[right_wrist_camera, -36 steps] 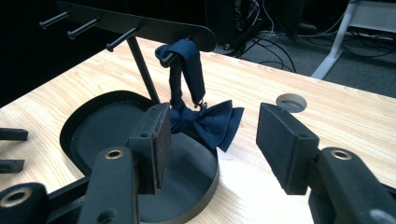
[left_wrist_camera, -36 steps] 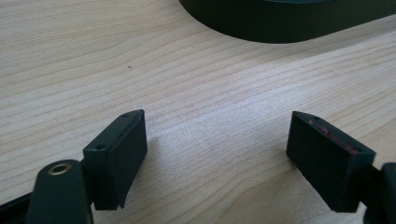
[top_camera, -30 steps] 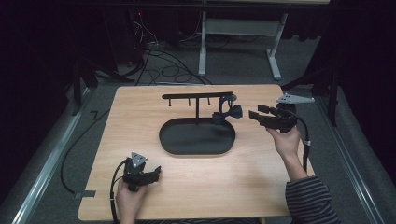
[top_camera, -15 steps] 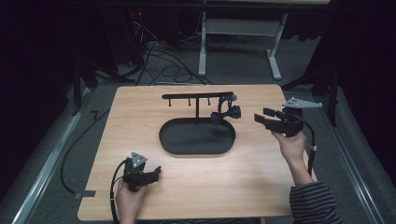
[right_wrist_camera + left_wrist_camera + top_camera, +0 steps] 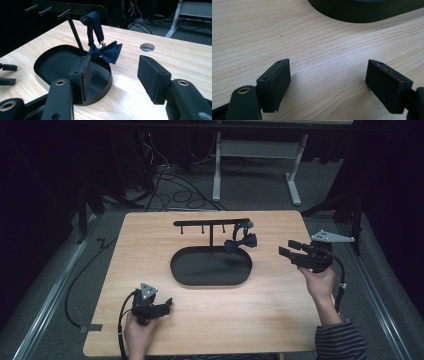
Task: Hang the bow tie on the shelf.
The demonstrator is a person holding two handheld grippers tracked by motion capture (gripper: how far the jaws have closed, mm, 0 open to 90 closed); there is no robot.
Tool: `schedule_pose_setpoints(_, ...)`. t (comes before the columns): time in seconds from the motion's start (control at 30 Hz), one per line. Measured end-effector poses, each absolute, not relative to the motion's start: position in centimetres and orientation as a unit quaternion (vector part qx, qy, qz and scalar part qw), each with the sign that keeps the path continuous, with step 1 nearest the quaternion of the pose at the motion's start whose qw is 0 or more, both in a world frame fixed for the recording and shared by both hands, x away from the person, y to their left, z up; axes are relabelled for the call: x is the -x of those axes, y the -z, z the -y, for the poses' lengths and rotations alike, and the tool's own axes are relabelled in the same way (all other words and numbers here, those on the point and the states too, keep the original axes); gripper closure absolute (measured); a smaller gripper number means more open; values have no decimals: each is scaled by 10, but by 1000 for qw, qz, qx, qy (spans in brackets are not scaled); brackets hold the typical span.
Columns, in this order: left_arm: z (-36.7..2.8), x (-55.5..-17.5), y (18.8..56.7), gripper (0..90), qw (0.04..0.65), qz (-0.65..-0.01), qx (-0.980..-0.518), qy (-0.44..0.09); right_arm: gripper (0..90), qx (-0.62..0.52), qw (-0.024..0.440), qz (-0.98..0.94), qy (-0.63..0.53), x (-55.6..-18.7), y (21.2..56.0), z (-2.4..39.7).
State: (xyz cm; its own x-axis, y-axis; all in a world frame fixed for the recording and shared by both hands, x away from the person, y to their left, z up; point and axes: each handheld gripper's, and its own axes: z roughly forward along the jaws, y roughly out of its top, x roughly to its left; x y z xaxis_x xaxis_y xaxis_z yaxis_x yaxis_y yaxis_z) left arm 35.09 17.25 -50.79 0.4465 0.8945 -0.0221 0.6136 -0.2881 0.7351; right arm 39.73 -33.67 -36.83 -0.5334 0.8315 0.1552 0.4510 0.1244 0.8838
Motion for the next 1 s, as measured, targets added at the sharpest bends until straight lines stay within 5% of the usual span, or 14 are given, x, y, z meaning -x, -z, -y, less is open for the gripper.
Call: schedule_pose_setpoints(1.0, -172, -351, 508, 206, 347, -486, -776, -203, 461, -464, 182, -715, -491, -373, 397, 354)
